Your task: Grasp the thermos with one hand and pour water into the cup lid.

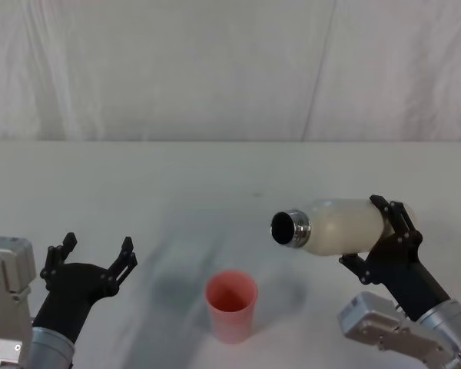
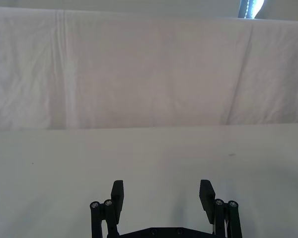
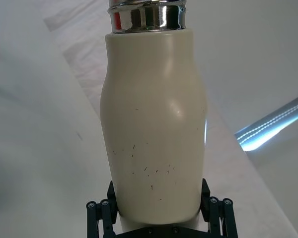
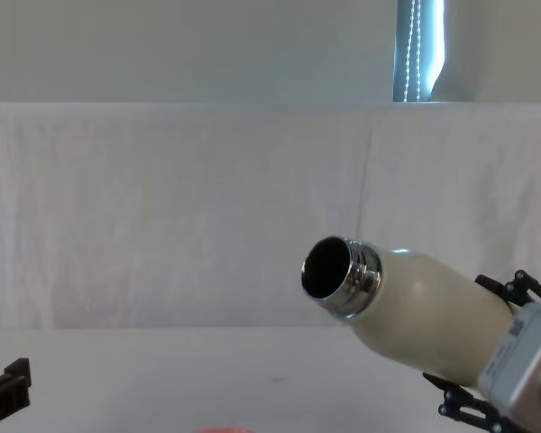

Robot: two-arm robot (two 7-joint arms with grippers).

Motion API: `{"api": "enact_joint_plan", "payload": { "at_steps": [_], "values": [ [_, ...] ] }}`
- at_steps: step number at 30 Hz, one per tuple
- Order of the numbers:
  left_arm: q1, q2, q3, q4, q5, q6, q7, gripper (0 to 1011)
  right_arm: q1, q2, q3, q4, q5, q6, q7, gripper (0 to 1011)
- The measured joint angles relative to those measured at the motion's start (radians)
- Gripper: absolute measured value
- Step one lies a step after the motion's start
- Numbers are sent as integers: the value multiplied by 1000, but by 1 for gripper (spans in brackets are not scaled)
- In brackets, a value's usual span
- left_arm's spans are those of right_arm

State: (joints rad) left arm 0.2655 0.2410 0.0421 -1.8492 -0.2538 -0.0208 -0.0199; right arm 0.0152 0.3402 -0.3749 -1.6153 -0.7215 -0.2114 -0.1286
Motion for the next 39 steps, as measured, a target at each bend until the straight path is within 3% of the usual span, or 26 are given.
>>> {"api": "enact_joint_plan", "payload": {
  "at_steps": [8, 23, 39],
  "values": [
    [0, 0, 0, 0, 0, 0, 0, 1001, -2, 16, -20, -8, -28, 1, -3, 950],
    [0, 0, 0, 0, 0, 0, 0, 1001, 25, 72, -65, -44, -61, 49, 94, 950],
    [0, 0, 0, 0, 0, 0, 0, 1001, 57, 99, -86, -52, -122, 89, 73, 950]
  ]
}}
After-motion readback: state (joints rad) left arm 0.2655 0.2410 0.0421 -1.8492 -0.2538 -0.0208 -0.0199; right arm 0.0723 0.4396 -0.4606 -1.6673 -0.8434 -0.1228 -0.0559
